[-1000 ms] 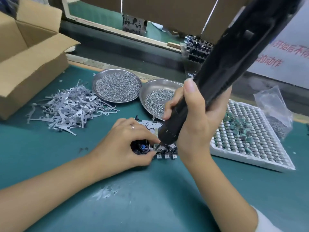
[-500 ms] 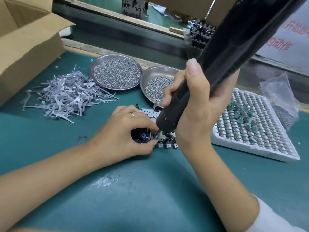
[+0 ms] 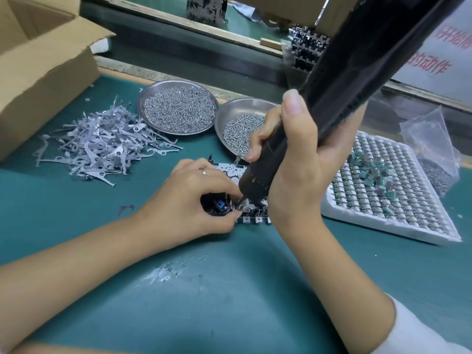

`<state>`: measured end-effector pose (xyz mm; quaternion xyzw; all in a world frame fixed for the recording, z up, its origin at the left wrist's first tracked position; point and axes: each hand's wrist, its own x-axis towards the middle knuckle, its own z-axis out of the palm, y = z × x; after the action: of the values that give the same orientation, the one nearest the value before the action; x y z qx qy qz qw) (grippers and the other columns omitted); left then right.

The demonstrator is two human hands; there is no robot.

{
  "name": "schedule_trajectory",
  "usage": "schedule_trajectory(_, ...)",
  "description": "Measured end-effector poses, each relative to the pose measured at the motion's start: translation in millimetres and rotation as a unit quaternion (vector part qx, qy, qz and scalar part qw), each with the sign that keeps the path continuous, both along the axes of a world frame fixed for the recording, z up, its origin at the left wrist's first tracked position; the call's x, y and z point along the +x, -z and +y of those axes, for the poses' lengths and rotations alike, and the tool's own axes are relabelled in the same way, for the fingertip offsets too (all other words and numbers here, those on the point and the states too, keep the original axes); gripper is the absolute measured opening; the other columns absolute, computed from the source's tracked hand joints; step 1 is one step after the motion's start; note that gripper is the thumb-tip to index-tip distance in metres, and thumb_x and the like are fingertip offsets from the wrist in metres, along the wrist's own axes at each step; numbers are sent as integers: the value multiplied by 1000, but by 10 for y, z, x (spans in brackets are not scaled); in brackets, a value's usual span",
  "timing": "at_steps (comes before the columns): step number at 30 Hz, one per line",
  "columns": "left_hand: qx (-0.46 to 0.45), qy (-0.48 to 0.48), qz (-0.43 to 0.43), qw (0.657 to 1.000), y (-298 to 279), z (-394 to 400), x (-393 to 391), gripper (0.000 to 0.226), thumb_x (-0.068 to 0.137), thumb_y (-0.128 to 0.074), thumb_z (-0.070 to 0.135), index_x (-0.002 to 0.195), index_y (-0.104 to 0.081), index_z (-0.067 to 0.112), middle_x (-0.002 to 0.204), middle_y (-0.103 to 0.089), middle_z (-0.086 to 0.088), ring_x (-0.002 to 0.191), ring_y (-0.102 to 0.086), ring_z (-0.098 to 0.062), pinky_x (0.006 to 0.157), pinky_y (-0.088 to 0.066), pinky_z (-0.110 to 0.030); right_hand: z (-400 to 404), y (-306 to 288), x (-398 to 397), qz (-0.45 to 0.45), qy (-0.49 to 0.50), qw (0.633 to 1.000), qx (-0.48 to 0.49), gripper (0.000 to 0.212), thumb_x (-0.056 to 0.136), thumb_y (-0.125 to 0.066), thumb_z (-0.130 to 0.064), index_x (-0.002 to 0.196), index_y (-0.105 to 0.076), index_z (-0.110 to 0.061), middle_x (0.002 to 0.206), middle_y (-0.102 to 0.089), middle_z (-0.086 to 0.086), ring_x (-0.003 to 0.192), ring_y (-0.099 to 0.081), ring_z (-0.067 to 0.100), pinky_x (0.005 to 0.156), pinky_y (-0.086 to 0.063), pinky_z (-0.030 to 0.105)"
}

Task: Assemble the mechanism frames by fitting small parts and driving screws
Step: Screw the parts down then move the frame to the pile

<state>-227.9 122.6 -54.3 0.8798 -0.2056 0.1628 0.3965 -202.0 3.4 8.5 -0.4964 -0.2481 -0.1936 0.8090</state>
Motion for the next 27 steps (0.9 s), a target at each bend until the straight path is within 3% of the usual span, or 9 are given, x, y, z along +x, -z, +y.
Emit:
schedule_trajectory(7, 0, -7, 2, 1000, 11, -14, 6, 17, 64, -74, 29, 80, -73, 23, 78, -55, 33, 81, -45, -1, 89, -38, -39, 4, 18, 6, -3, 3, 1000, -1, 24, 82, -54, -14, 96, -35, -8, 54, -47, -4, 36, -42, 15, 42, -37, 21)
schedule_trajectory(13, -10, 3, 2, 1000, -8, -13, -6, 24, 66, -73, 34, 83, -59, 44, 81, -58, 32, 82, -50, -5, 89, -37, -34, -53, -8, 14, 0, 11, 1000, -8, 26, 82, -56, -14, 98, -36, -7, 56, -45, 5, 36, -44, 18, 42, -39, 24)
schedule_trajectory(17, -8, -9, 3, 1000, 13, -9, -5, 19, 67, -73, 36, 86, -74, 32, 83, -63, 27, 83, -54, -11, 90, -38, -35, -141, -63, 64, -19, 25, 999, 9, 29, 83, -55, -13, 102, -34, -4, 54, -45, 1, 36, -46, 14, 41, -39, 21)
schedule_trajectory(27, 3, -26, 6, 1000, 7, -20, -22, 21, 66, -74, 30, 87, -75, 28, 82, -68, 19, 85, -56, -12, 94, -36, -39, -133, 36, 145, 51, 17, 998, -33, 20, 87, -53, -8, 98, -36, -13, 52, -46, 0, 35, -42, 18, 39, -38, 25)
